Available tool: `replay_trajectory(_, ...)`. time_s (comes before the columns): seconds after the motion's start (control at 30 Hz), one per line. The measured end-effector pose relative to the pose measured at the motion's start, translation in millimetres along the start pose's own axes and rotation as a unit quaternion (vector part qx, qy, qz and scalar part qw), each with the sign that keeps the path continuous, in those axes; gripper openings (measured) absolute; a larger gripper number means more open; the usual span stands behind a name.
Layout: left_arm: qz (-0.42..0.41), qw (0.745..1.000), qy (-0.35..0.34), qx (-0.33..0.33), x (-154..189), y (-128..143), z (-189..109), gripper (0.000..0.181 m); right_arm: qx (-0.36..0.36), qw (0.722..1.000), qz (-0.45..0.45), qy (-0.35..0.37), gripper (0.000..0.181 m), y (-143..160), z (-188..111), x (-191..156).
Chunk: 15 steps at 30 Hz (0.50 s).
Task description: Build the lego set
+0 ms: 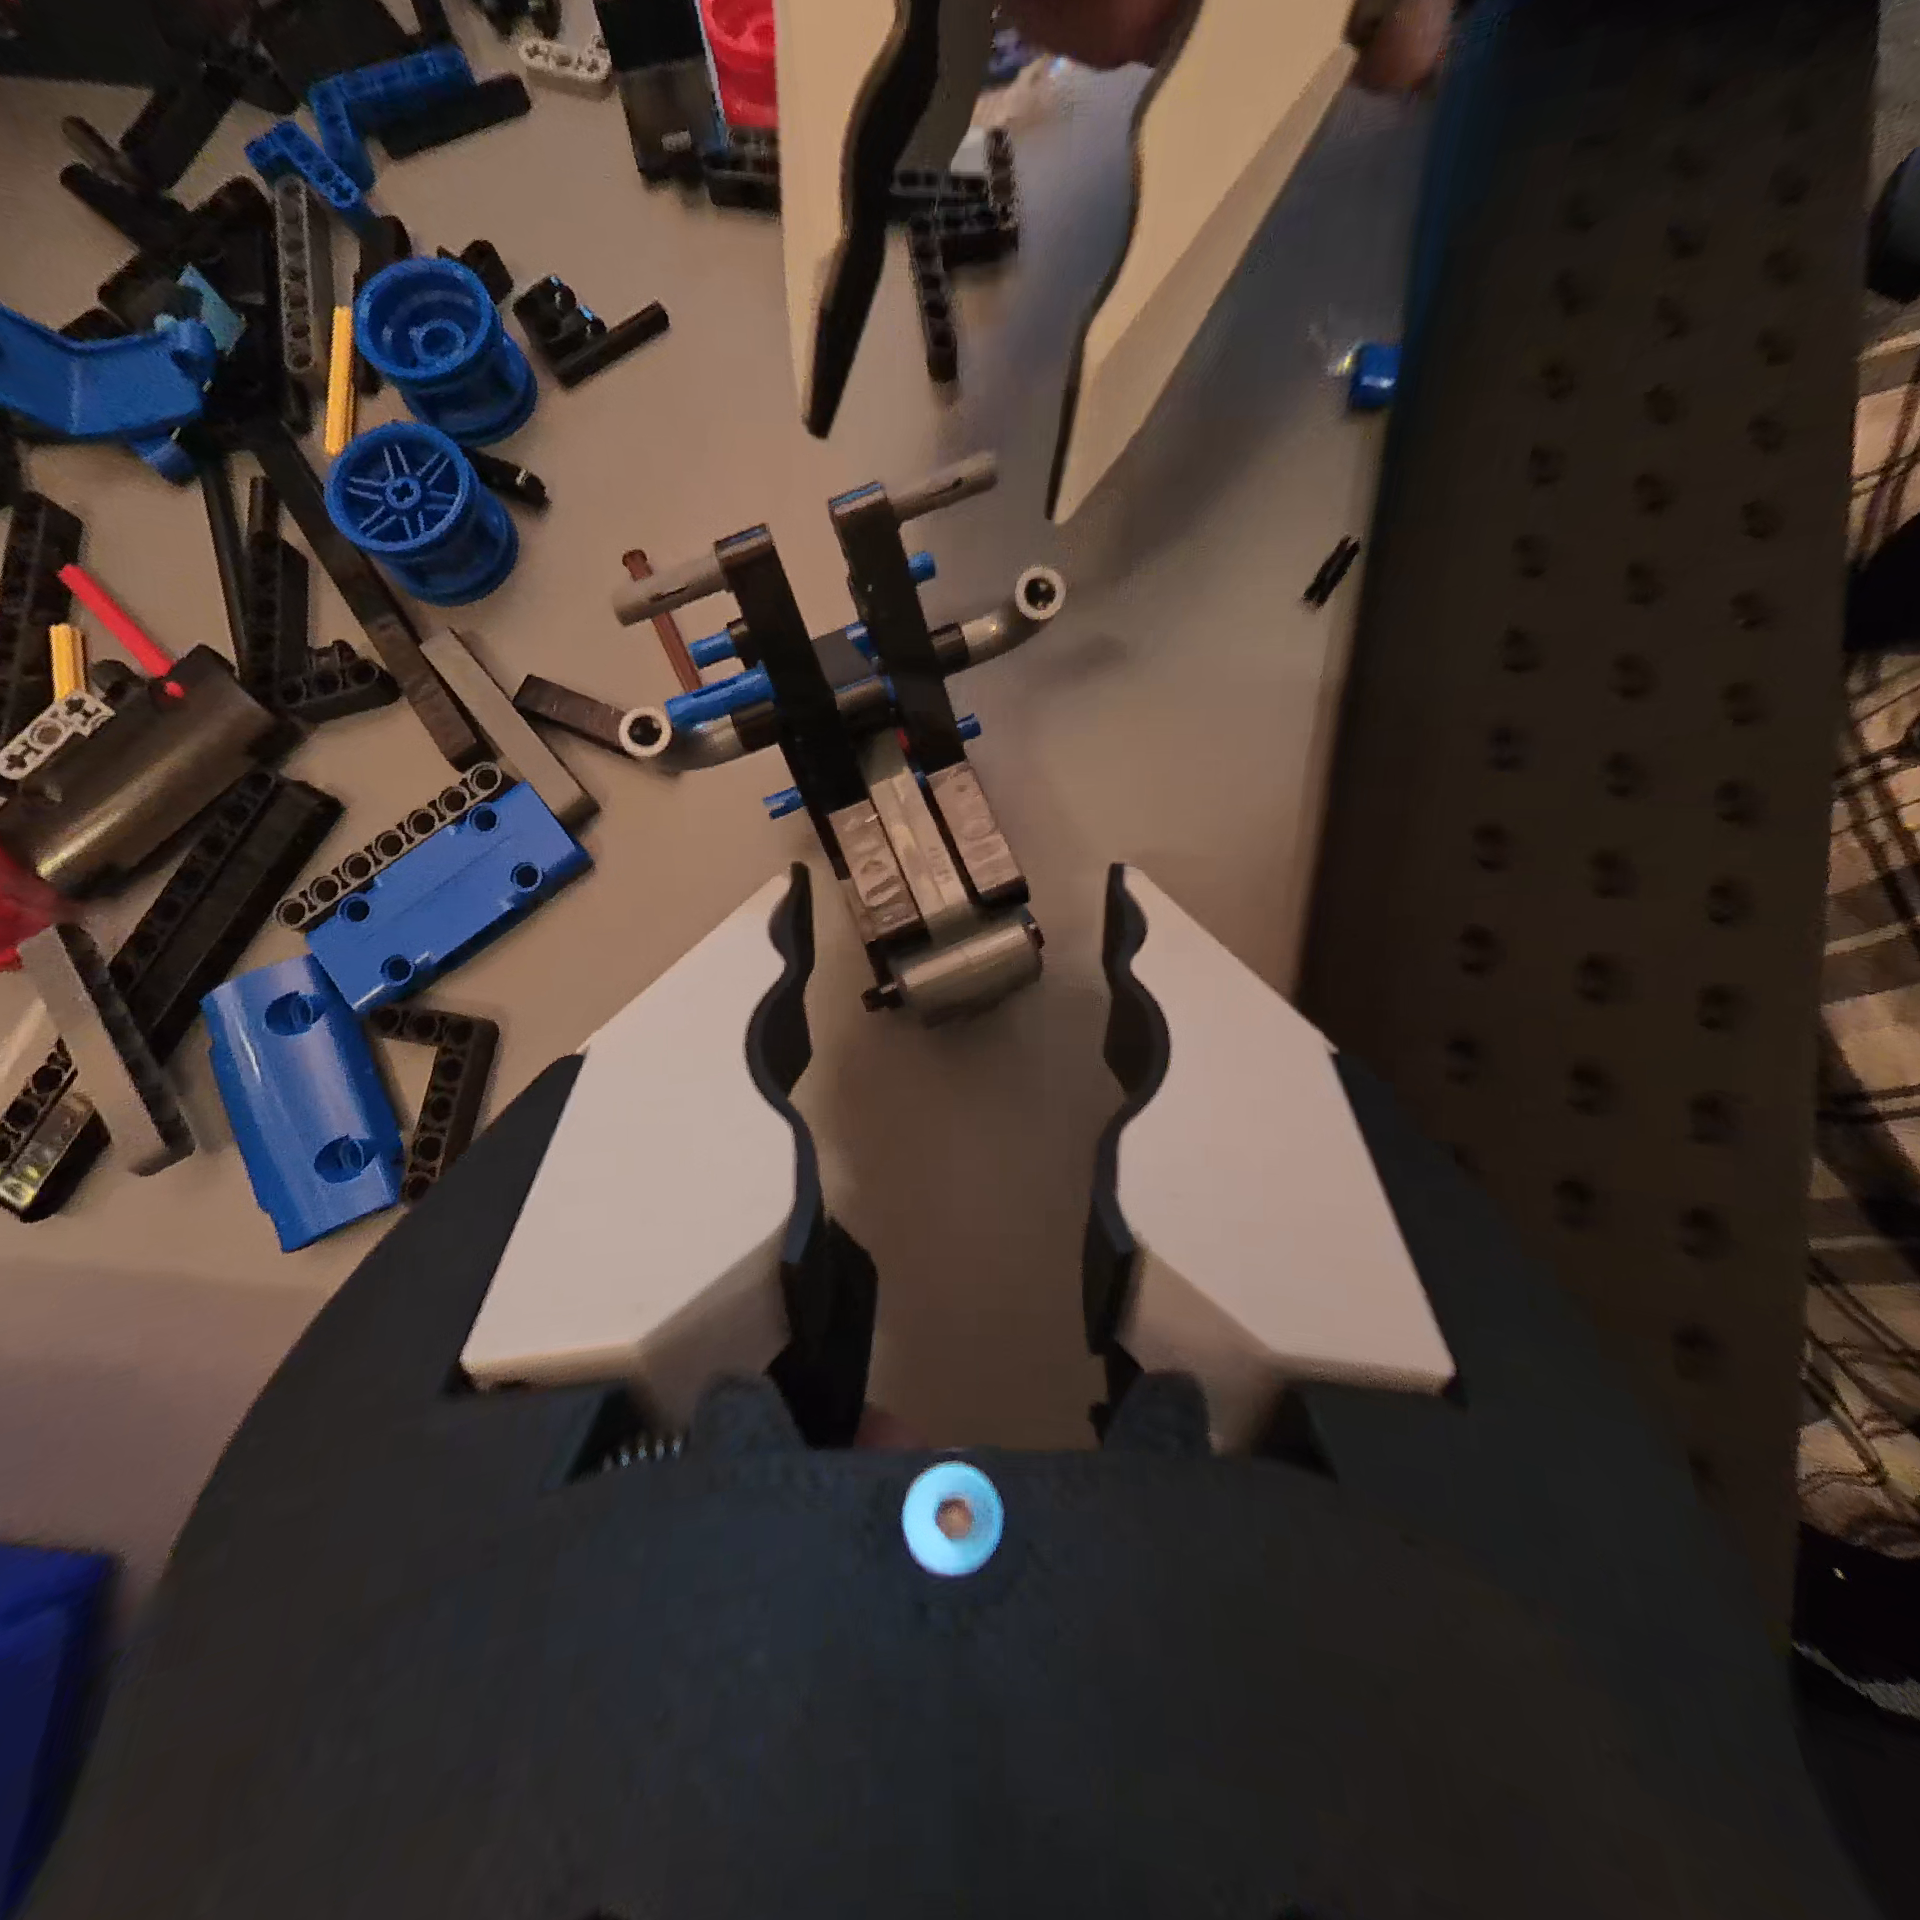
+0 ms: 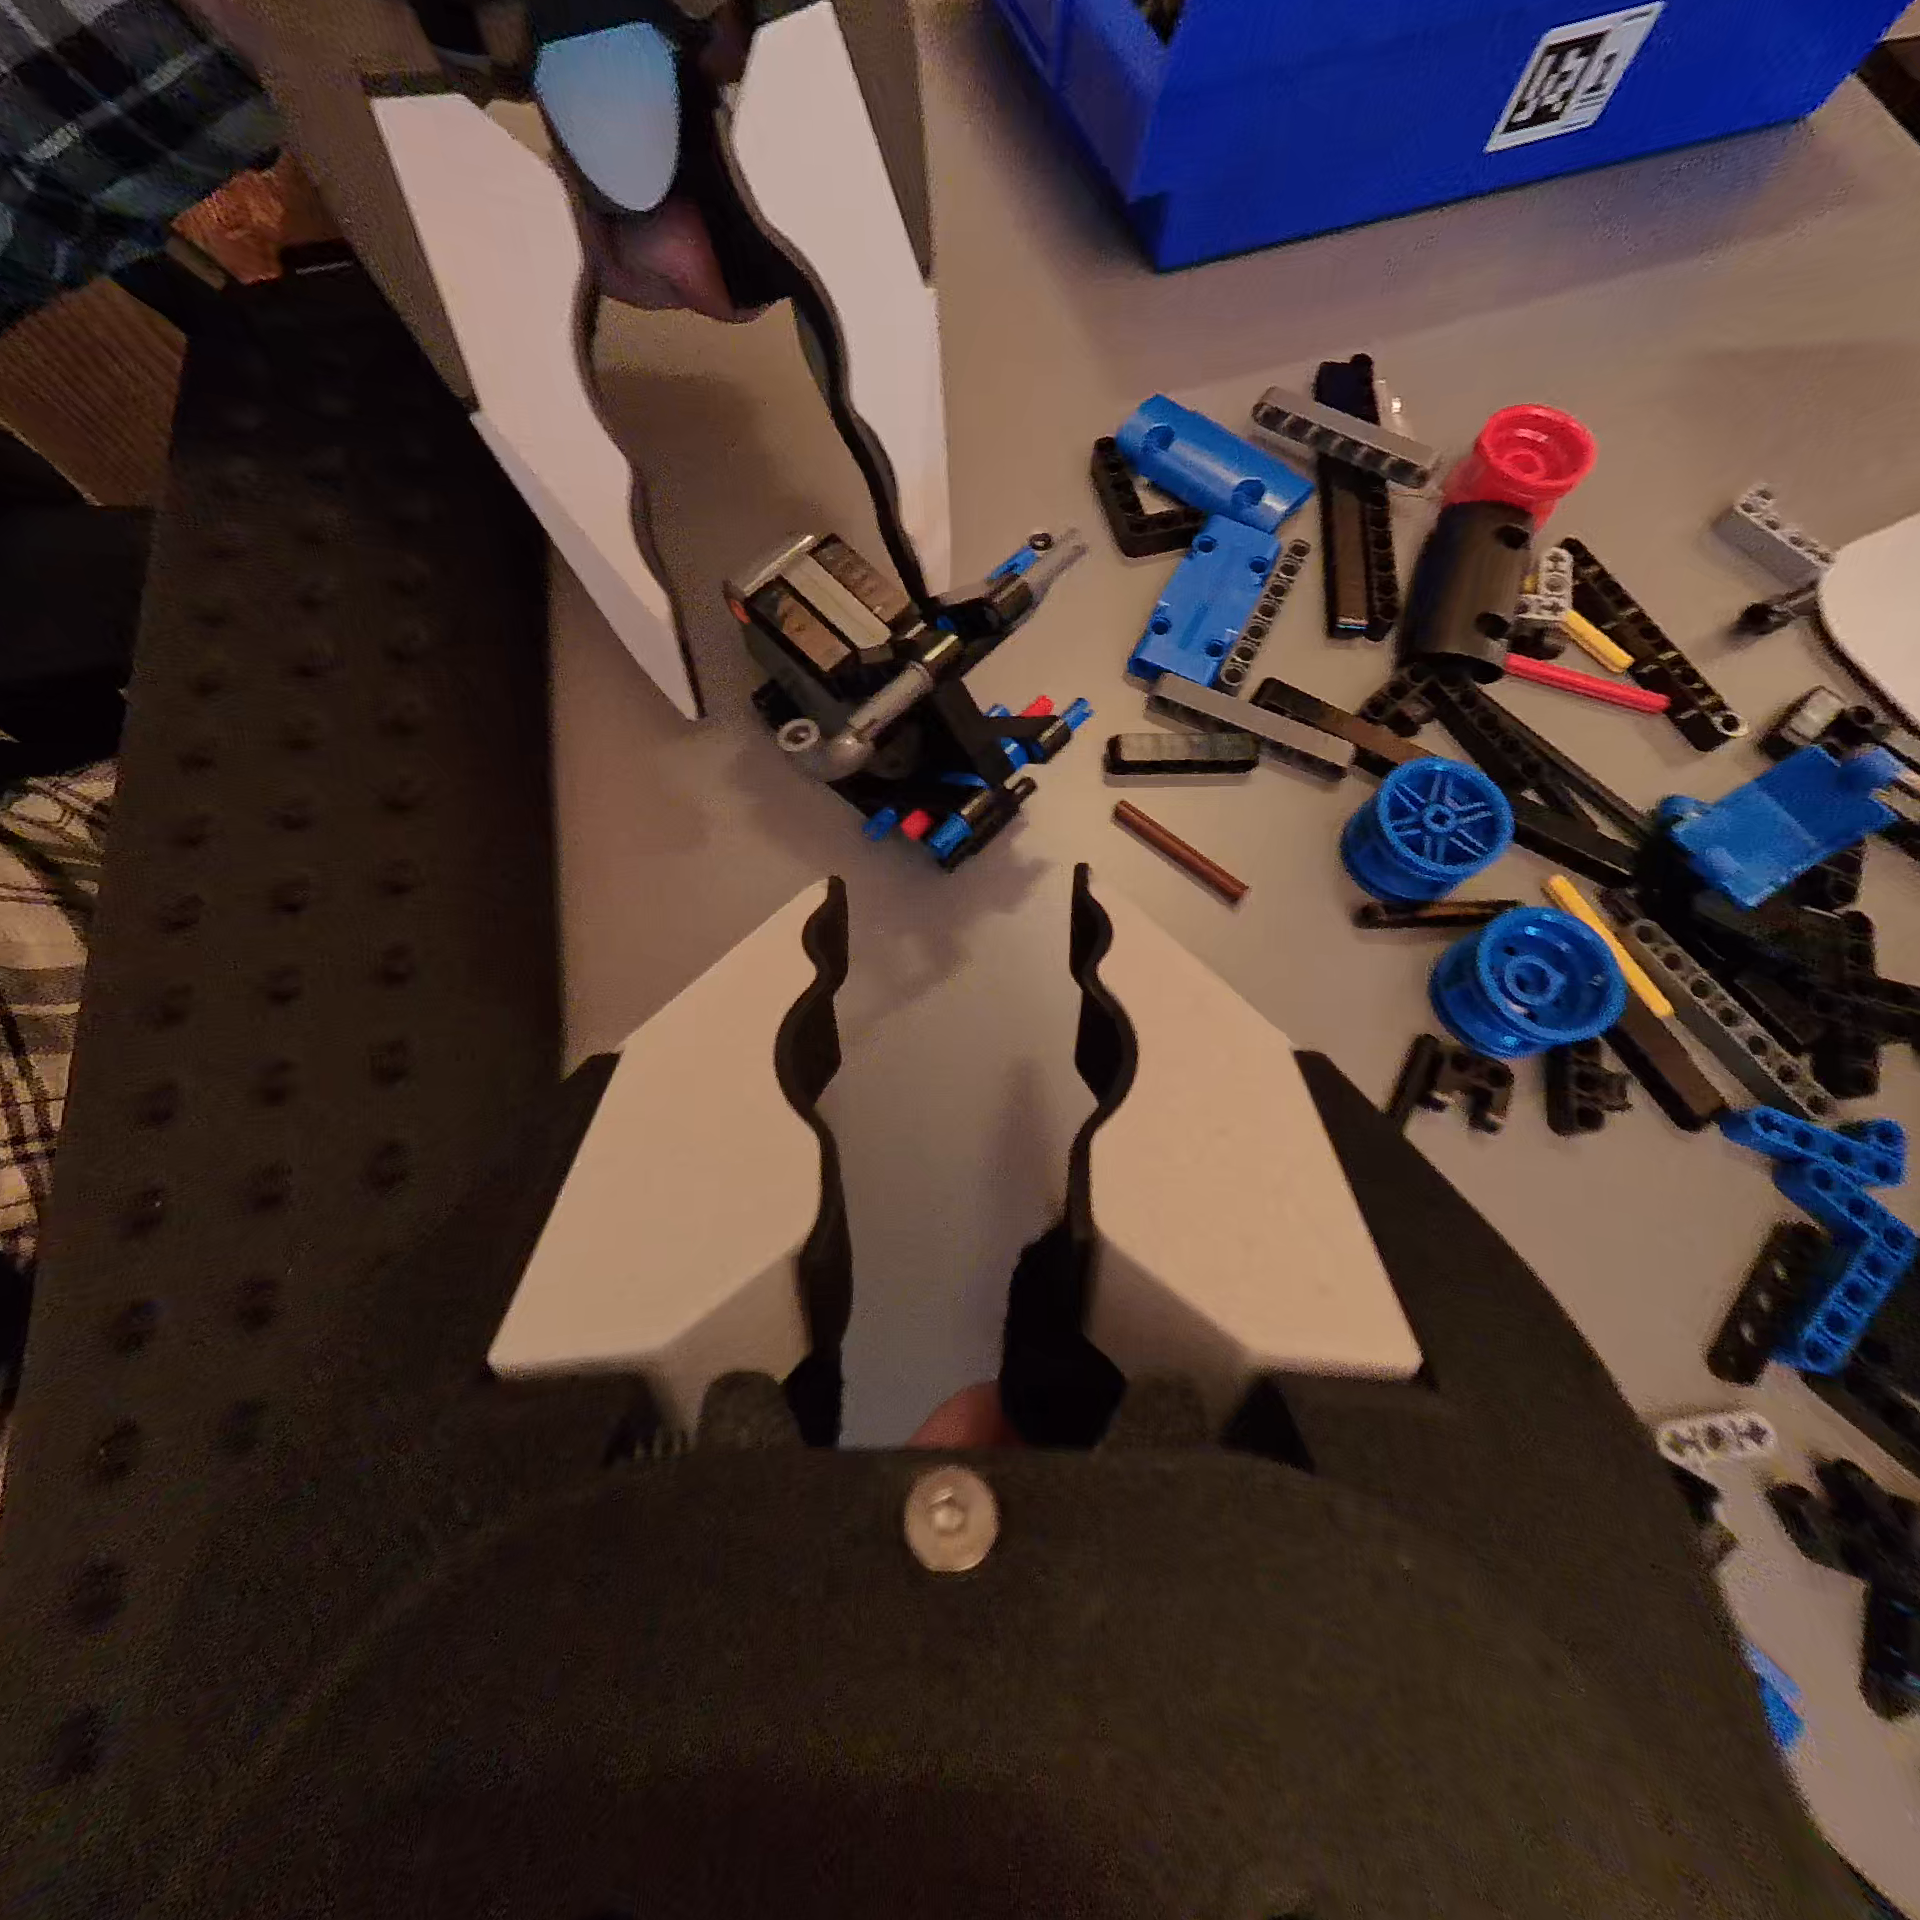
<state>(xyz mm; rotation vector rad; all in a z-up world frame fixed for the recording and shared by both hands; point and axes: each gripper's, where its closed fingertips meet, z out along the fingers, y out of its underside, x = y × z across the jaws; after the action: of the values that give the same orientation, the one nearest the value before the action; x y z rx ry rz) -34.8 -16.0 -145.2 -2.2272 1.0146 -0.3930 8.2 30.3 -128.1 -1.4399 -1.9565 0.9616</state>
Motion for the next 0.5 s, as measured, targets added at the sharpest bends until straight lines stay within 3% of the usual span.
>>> replay_trajectory(0.17, -0.005, 1.000, -0.015, 0.014, 0, -1, -8, 0.047, 0.019, 0.999, 0.013, 0.023, 0.042, -1, -20, 20)
replay_trajectory(0.3, 0.005, 1.000, -0.011, 0.012, 2, 6, -13, 0.052, 0.041, 0.997, 0.029, 0.056, 0.039, -4, -44, 39)
replay_trajectory(0.5, -0.020, 0.998, -0.036, 0.057, -16, 2, -36, 0.050, 0.003, 0.993, 0.012, 0.119, 0.027, 10, -70, 71)
